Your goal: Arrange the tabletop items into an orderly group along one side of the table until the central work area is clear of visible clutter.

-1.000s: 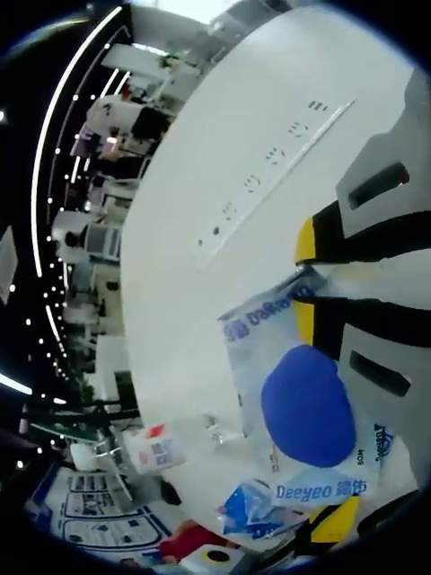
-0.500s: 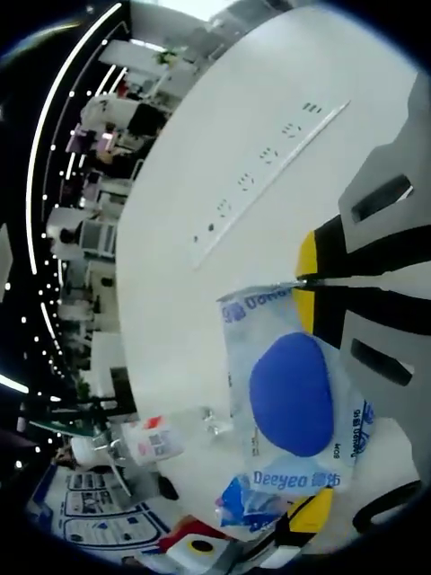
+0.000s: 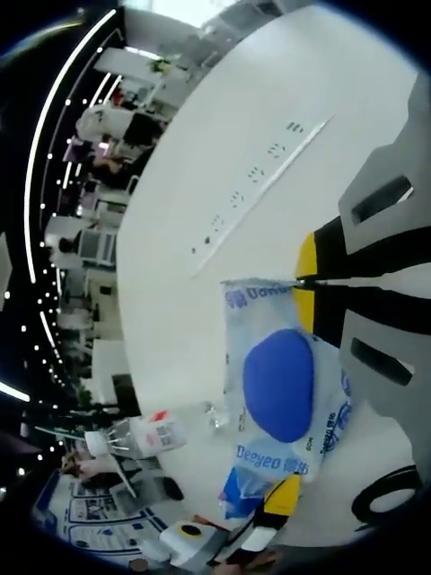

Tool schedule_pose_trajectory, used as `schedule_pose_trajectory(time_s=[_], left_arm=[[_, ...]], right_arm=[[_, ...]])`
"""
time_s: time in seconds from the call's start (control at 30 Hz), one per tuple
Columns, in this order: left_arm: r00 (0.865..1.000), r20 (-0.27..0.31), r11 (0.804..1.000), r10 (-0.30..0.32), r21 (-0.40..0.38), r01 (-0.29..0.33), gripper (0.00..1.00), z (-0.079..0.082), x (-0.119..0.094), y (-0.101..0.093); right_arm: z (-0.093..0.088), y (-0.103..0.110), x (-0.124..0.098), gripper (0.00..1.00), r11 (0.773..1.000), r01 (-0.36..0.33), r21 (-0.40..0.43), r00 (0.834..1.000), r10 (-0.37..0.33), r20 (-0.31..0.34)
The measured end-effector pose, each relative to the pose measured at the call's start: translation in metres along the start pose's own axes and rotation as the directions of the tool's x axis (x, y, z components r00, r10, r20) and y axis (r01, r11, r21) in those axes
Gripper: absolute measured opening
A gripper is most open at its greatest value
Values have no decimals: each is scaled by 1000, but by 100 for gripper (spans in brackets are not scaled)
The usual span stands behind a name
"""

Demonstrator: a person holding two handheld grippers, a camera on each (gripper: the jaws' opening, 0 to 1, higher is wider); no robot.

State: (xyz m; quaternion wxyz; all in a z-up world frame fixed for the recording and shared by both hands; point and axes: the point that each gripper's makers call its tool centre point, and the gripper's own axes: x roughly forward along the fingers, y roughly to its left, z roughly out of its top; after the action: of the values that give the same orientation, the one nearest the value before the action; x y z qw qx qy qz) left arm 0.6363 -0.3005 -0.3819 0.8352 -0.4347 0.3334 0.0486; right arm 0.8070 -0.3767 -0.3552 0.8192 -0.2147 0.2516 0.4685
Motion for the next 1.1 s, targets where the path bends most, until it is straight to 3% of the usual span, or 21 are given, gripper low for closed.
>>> schedule_pose_trajectory(time_s=[0.7, 1.1], left_arm=[[997, 4, 997, -80, -1, 80, 0, 16, -3, -20], [992, 11, 984, -128, 126, 125, 0, 24, 3, -42]], right_arm=[[-8, -2, -82, 1, 990, 109, 93, 993, -114, 44], [-9, -8, -124, 1, 963, 213, 166, 970, -228, 84]])
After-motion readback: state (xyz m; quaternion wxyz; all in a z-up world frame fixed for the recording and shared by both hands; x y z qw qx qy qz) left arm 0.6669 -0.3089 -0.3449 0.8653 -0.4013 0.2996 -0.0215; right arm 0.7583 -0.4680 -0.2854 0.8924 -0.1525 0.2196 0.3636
